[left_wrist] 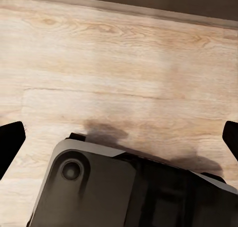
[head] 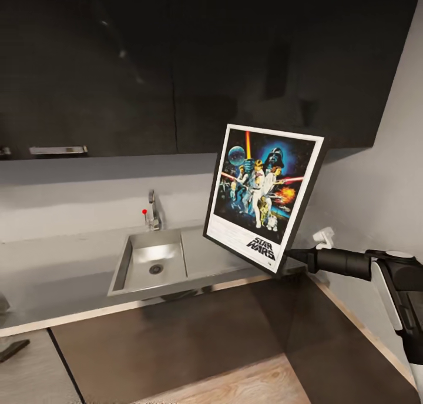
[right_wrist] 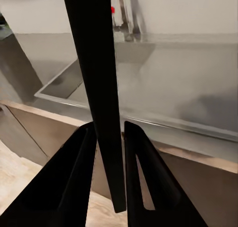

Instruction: Pick up the poster from the kitchen countertop and hang it on one of the wall nails in the kitchen.

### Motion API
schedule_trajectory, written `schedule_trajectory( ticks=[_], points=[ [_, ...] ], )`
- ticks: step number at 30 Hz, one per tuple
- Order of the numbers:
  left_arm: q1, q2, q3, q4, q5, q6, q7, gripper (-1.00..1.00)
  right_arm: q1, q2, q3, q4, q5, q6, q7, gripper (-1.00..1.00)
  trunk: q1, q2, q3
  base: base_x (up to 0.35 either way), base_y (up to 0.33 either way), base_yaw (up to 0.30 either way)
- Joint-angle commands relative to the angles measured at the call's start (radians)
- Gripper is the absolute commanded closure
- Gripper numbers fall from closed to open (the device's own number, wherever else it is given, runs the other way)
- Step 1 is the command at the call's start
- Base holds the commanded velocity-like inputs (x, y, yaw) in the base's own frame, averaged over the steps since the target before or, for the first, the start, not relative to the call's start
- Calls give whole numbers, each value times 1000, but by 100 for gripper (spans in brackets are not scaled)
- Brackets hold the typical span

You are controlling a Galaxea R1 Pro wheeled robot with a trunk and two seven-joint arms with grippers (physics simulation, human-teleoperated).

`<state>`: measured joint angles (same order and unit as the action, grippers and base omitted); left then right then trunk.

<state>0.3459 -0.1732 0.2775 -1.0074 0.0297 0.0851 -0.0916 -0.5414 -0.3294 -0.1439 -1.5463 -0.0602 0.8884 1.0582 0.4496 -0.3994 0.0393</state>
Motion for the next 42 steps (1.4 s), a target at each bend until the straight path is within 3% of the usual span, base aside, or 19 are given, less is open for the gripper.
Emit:
schedule_trajectory(
  ticks=[1, 7, 27, 32, 36, 39, 42],
  points=[
    [0, -1, 5, -2, 3, 8, -8, -100, 0, 0, 0, 0, -8, 10, 0, 100, 0, -1, 0, 0, 5, 288],
    [1, -1, 31, -2, 33, 7, -10, -100, 0, 0, 51, 0, -4, 10, 0, 100, 0, -1, 3, 0, 167, 289],
    [1, -1, 36, -2, 41, 8, -12, -100, 0, 0, 62, 0, -4, 8, -2, 100, 0, -1, 11, 0, 314, 289],
    [1, -1, 37, -2, 41, 9, -13, -100, 0, 0, 68, 0, -4, -49, 1, 100, 0, -1, 13, 0, 340, 289],
    [1, -1, 37, -2, 41, 9, -13, -100, 0, -2, 128, 0, 1, -82, -2, 100, 0, -1, 15, 0, 340, 289],
    [1, -1, 38, -2, 41, 9, -12, -100, 0, -1, 171, 0, 48, -93, -18, 100, 0, -1, 16, 0, 340, 289],
    [0, -1, 38, -2, 49, 9, -11, -100, 0, -1, 188, 0, 80, -96, -26, 100, 0, -1, 17, 0, 340, 161]
  ],
)
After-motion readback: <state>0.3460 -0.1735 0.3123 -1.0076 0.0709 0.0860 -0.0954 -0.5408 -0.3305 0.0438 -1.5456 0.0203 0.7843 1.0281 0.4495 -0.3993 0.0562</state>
